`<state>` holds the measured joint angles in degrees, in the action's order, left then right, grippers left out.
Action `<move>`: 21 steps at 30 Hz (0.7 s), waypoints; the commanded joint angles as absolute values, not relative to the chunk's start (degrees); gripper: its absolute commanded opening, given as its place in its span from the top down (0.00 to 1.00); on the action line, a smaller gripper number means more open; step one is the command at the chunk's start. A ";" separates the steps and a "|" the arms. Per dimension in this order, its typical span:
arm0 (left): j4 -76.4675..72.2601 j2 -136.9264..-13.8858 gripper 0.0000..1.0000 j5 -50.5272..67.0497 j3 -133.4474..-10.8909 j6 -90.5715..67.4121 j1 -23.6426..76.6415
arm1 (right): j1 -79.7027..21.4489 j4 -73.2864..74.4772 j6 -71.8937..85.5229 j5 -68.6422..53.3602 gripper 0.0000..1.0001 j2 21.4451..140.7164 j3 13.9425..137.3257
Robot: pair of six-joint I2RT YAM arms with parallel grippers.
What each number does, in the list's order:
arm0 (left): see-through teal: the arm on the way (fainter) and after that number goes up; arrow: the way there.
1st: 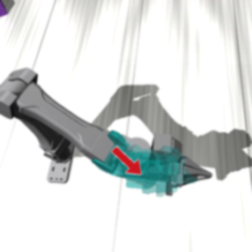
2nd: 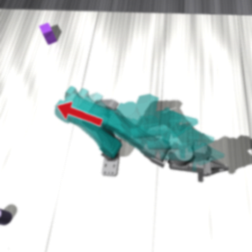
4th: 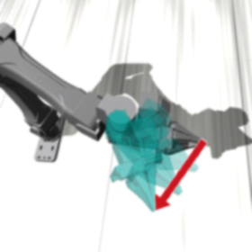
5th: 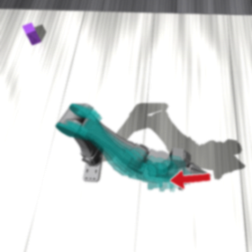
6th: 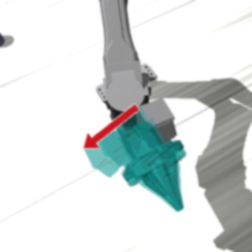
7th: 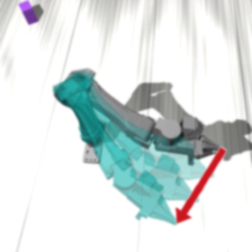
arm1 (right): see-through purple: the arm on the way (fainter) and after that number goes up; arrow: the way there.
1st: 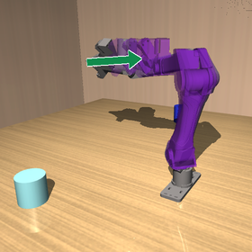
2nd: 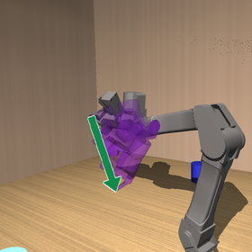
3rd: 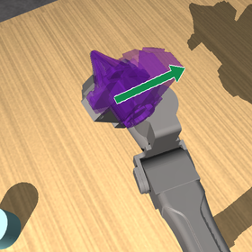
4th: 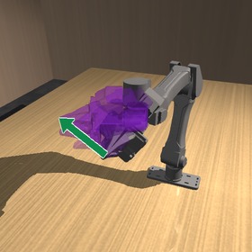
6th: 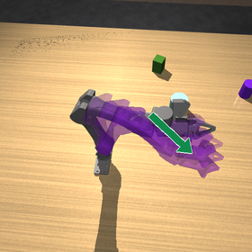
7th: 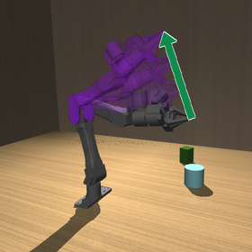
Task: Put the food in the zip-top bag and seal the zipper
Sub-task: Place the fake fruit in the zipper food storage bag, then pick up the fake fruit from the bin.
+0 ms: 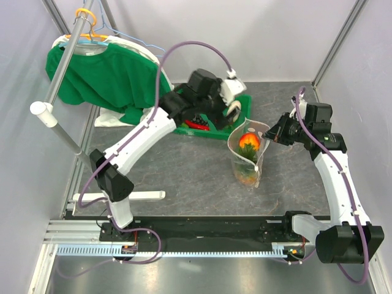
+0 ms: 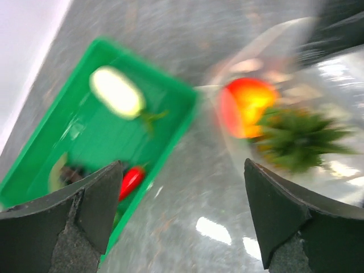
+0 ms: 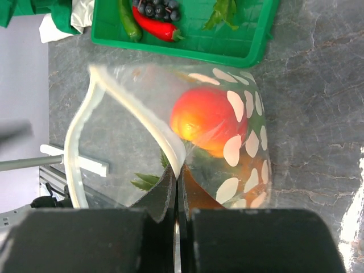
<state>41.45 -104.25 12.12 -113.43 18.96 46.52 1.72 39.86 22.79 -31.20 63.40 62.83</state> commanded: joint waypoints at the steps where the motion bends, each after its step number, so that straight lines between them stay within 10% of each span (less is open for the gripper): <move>1: 40.25 -101.95 0.14 11.78 -111.10 15.73 38.86 | 1.67 37.97 22.41 -31.64 1.00 62.67 65.74; 13: 42.36 -116.00 0.42 5.37 -112.41 20.04 30.59 | 1.67 38.23 21.88 -31.38 1.00 61.61 63.99; 21: 42.45 -124.88 0.43 0.88 -116.36 16.00 29.01 | 1.67 38.23 21.45 -31.38 1.00 61.53 63.28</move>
<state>42.13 -122.32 4.23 -111.31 18.92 30.17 1.72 39.88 22.28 -31.20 62.94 63.18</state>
